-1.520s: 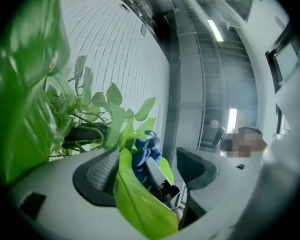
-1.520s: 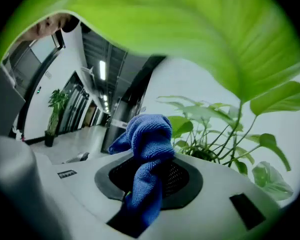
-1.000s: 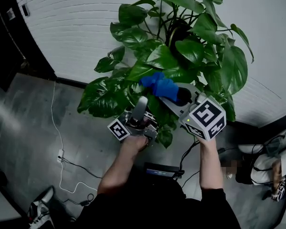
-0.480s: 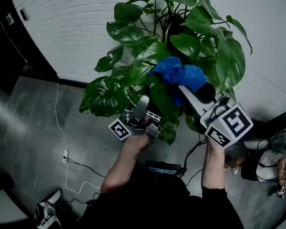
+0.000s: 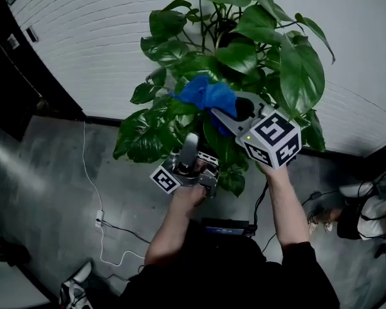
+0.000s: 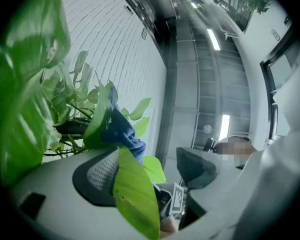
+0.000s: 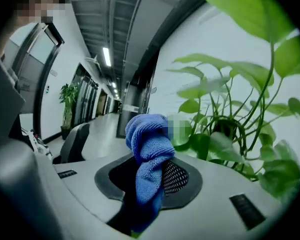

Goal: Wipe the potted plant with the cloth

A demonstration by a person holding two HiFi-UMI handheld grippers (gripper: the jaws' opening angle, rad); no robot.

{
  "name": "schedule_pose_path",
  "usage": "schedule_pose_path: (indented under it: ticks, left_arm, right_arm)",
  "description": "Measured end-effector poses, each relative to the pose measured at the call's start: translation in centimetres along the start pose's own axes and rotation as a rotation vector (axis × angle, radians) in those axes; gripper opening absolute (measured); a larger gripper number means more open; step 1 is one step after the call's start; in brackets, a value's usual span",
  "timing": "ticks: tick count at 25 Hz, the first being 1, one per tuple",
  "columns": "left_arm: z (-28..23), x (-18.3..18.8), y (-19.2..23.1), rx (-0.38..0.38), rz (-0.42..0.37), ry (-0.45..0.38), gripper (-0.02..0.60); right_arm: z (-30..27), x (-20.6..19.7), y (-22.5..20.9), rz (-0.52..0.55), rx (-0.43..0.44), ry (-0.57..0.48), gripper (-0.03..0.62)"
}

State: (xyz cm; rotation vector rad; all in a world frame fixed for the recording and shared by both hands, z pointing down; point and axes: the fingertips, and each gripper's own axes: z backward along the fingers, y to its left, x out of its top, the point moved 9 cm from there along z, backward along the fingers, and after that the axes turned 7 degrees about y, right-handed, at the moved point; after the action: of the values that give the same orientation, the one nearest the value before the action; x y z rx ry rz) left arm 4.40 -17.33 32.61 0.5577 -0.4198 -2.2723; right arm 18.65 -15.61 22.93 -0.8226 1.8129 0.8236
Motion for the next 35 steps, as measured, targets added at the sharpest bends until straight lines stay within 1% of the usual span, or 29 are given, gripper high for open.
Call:
schedule_pose_path:
  ticks: [1, 3, 6, 9, 15, 17, 19, 20, 21, 22, 24, 25, 26, 27, 28, 29, 30, 33, 35]
  left_arm:
    - [0.2, 0.0, 0.0, 0.005, -0.003, 0.001, 0.36]
    - [0.4, 0.2, 0.0, 0.007, -0.009, 0.004, 0.36]
    - [0.5, 0.1, 0.1, -0.001, -0.007, 0.001, 0.36]
    - [0.6, 0.0, 0.2, -0.005, 0.003, -0.007, 0.36]
    - [0.6, -0.1, 0.4, 0.003, 0.005, -0.015, 0.36]
    - [0.6, -0.1, 0.5, 0.012, 0.004, -0.011, 0.36]
    - [0.6, -0.2, 0.5, 0.018, 0.003, -0.005, 0.36]
    - [0.6, -0.2, 0.5, 0.019, 0.003, -0.002, 0.36]
    - [0.6, -0.3, 0.4, 0.02, 0.003, 0.0, 0.36]
    - [0.5, -0.3, 0.3, 0.02, 0.004, 0.002, 0.36]
    - [0.4, -0.3, 0.3, 0.02, 0.007, 0.002, 0.36]
    - [0.4, -0.3, 0.2, 0.02, 0.009, 0.002, 0.36]
    - [0.5, -0.3, 0.3, 0.02, 0.009, 0.001, 0.36]
    - [0.6, -0.3, 0.3, 0.019, 0.009, -0.001, 0.36]
    - [0.6, -0.4, 0.3, 0.018, 0.008, -0.002, 0.36]
    - [0.6, -0.4, 0.2, 0.017, 0.007, -0.003, 0.36]
    - [0.6, -0.4, 0.1, 0.016, 0.004, -0.003, 0.36]
    - [0.3, -0.6, -0.1, 0.014, -0.002, 0.005, 0.36]
    - [0.2, -0.6, -0.2, 0.01, -0.005, 0.008, 0.36]
  right_arm:
    - [-0.3, -0.4, 0.4, -0.024, 0.038, 0.006, 0.118]
    - [0.0, -0.7, 1.0, -0.074, 0.104, -0.012, 0.117]
    - [0.7, -1.4, 1.7, -0.134, 0.178, -0.028, 0.117]
    - [1.4, -2.0, 3.2, -0.133, 0.219, -0.038, 0.117]
    - [2.6, -3.5, 5.0, -0.138, 0.264, -0.031, 0.117]
    - [3.2, -3.5, 5.2, -0.148, 0.297, -0.063, 0.117]
    - [4.1, -2.9, 5.2, -0.16, 0.34, -0.143, 0.117]
    - [4.8, -2.4, 5.1, -0.161, 0.341, -0.195, 0.117]
    - [5.6, -1.8, 4.8, -0.157, 0.315, -0.249, 0.117]
    - [6.5, -1.1, 4.3, -0.152, 0.262, -0.305, 0.117]
    - [8.4, 0.2, 2.6, -0.137, 0.1, -0.396, 0.117]
    - [9.2, 0.7, 1.6, -0.122, 0.008, -0.413, 0.117]
    - [9.6, 1.1, 0.7, -0.098, -0.077, -0.401, 0.117]
    - [9.6, 1.2, 0.0, -0.071, -0.145, -0.365, 0.117]
    - [9.2, 1.2, -0.6, -0.047, -0.183, -0.315, 0.117]
    - [8.3, 1.1, -0.9, -0.03, -0.187, -0.263, 0.117]
    - [7.2, 0.8, -1.0, -0.02, -0.158, -0.215, 0.117]
    - [4.0, -0.5, 0.9, 0.018, 0.0, -0.088, 0.117]
    - [2.8, -1.4, 2.6, 0.031, 0.09, -0.042, 0.117]
